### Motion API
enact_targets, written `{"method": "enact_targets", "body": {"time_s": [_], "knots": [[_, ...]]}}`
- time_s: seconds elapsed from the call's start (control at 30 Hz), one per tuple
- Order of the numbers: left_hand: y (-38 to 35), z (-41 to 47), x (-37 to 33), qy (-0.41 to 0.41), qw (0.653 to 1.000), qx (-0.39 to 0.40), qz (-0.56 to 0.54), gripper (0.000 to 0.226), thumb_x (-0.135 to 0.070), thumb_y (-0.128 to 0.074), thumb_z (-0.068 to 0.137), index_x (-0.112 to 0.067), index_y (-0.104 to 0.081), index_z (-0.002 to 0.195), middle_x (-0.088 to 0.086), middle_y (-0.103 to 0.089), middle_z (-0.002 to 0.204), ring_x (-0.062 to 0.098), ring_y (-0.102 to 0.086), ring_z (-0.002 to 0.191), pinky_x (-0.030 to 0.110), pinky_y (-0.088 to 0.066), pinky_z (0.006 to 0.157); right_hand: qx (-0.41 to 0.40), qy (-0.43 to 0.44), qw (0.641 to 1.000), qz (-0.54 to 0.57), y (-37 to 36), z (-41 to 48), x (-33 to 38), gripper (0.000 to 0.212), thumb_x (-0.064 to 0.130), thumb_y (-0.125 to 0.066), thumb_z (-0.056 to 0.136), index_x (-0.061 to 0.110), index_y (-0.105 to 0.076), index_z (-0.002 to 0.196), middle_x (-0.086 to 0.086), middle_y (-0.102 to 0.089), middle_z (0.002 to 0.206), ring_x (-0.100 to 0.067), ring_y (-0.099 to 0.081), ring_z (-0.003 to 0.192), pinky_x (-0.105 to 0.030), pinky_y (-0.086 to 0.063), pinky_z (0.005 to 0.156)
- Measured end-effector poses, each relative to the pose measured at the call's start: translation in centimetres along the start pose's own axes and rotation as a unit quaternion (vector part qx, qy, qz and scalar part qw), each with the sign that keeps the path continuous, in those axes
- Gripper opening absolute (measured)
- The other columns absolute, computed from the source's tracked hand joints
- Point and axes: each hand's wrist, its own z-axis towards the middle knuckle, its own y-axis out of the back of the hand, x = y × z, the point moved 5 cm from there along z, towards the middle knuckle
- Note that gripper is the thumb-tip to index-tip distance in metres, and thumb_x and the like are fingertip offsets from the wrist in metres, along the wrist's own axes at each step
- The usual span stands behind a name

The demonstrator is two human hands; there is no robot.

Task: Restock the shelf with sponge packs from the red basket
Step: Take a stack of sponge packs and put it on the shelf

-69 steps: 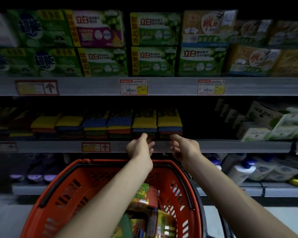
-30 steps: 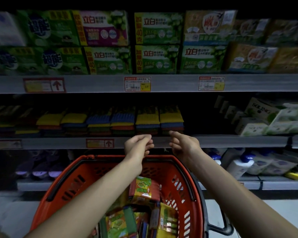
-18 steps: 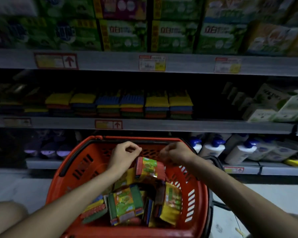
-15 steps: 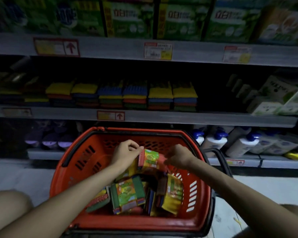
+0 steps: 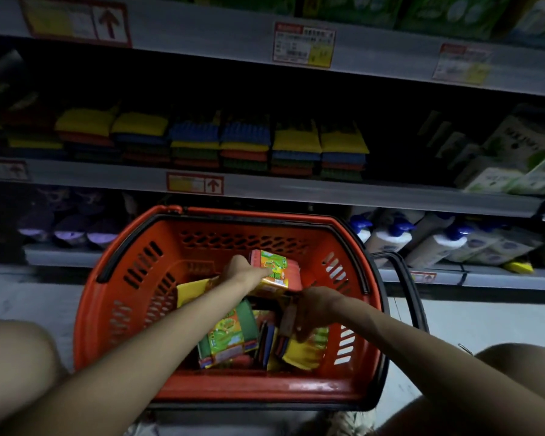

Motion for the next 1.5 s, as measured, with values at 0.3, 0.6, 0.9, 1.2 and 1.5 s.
{"method": "enact_targets", "body": {"time_s": [0.3,0.6,0.9,1.2,1.5], "knots": [[0.4,-0.8,0.2,0.017,0.996,0.036,-0.079,0.062,-0.025,-0.095,0.063,0.001,-0.065,0.111,0.013,-0.071,0.106,0.028,-0.069,0.095,0.033,-0.055,0.073,-0.073,-0.039,0.996,-0.026,-0.4,-1.6,-0.1,0.103,0.066,-0.087,0.060,0.021,-0.048,0.144,-0.014,-0.042,0.143,-0.034,-0.040,0.133,-0.043,-0.043,0.111],[3.6,-4.7,-1.0,-0.060,0.989,0.035,-0.128,0.063,-0.013,-0.090,0.069,-0.021,-0.050,0.117,0.001,-0.058,0.105,0.012,-0.056,0.087,0.027,-0.041,0.058,-0.175,-0.004,0.983,-0.049,2.0,-5.9,0.6,0.101,0.067,-0.084,0.065,0.014,-0.041,0.139,-0.007,-0.058,0.133,-0.028,-0.060,0.119,-0.040,-0.050,0.099],[10.0,-9.6,-5.1,-0.152,0.962,0.034,-0.226,0.058,-0.027,-0.087,0.065,-0.025,-0.061,0.116,0.002,-0.073,0.098,0.021,-0.070,0.089,0.036,-0.058,0.080,-0.294,0.003,0.933,0.205,5.4,-12.5,-2.9,0.076,0.061,-0.090,0.061,0.022,-0.050,0.114,0.000,-0.051,0.114,-0.016,-0.057,0.095,-0.034,-0.054,0.086],[12.8,-13.1,-6.6,-0.219,0.923,0.149,-0.280,0.067,-0.018,-0.072,0.060,-0.024,-0.054,0.125,0.007,-0.072,0.102,0.018,-0.069,0.083,0.031,-0.056,0.069,-0.290,0.129,0.854,0.412,6.8,-16.2,-4.6,0.041,0.046,-0.081,0.082,0.032,-0.057,0.112,-0.001,-0.069,0.103,-0.019,-0.074,0.087,-0.035,-0.065,0.072],[9.8,-13.7,-6.5,-0.309,0.895,0.217,-0.237,0.088,-0.020,-0.082,0.048,-0.027,-0.044,0.128,0.001,-0.075,0.106,0.017,-0.074,0.096,0.027,-0.059,0.075,-0.250,0.197,0.857,0.404,6.5,-16.7,-4.4,0.069,0.047,-0.087,0.076,0.048,-0.045,0.130,0.010,-0.068,0.116,-0.009,-0.073,0.100,-0.040,-0.061,0.091]]}}
